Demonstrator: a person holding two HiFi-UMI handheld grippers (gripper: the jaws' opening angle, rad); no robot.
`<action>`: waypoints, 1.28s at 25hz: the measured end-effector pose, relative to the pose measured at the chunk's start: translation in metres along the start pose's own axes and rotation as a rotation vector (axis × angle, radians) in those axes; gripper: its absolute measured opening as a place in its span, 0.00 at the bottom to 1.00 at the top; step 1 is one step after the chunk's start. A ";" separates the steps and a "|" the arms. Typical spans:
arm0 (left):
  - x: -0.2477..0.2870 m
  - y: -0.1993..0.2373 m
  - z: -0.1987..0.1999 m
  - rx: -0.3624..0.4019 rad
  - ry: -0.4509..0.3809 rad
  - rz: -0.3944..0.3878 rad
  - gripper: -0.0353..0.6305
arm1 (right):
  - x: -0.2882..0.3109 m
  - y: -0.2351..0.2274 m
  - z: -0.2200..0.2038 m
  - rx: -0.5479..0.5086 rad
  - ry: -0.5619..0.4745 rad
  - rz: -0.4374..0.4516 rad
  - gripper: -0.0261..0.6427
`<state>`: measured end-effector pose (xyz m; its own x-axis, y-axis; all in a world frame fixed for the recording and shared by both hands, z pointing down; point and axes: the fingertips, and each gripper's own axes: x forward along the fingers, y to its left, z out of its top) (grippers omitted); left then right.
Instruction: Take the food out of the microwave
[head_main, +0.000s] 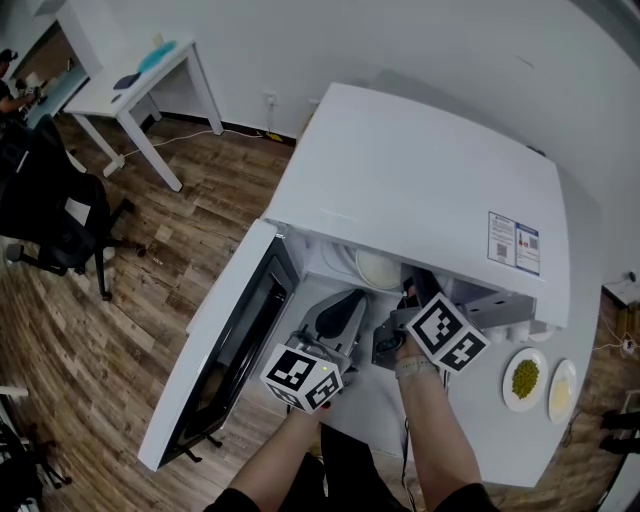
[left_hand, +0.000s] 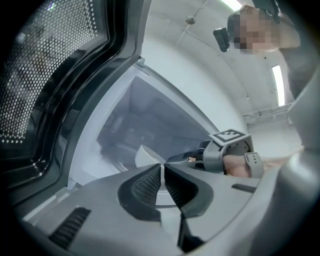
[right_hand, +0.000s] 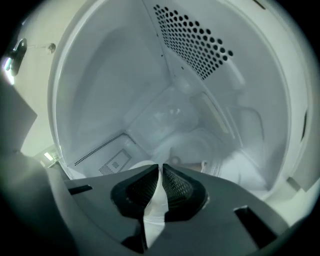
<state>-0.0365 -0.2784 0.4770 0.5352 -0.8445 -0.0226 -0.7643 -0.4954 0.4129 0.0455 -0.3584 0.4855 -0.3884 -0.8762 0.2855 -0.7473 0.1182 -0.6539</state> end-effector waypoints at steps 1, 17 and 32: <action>0.000 0.001 0.000 -0.001 0.005 0.004 0.07 | -0.001 0.000 0.000 0.001 -0.002 0.002 0.11; 0.018 0.006 0.004 -0.107 0.017 0.020 0.28 | -0.029 -0.005 0.001 -0.058 -0.006 0.028 0.11; 0.025 0.015 -0.001 -0.247 0.040 0.045 0.26 | -0.037 -0.002 0.000 -0.137 -0.001 0.057 0.11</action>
<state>-0.0338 -0.3068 0.4829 0.5202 -0.8534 0.0345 -0.6790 -0.3888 0.6227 0.0610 -0.3260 0.4763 -0.4322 -0.8665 0.2497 -0.7904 0.2307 -0.5675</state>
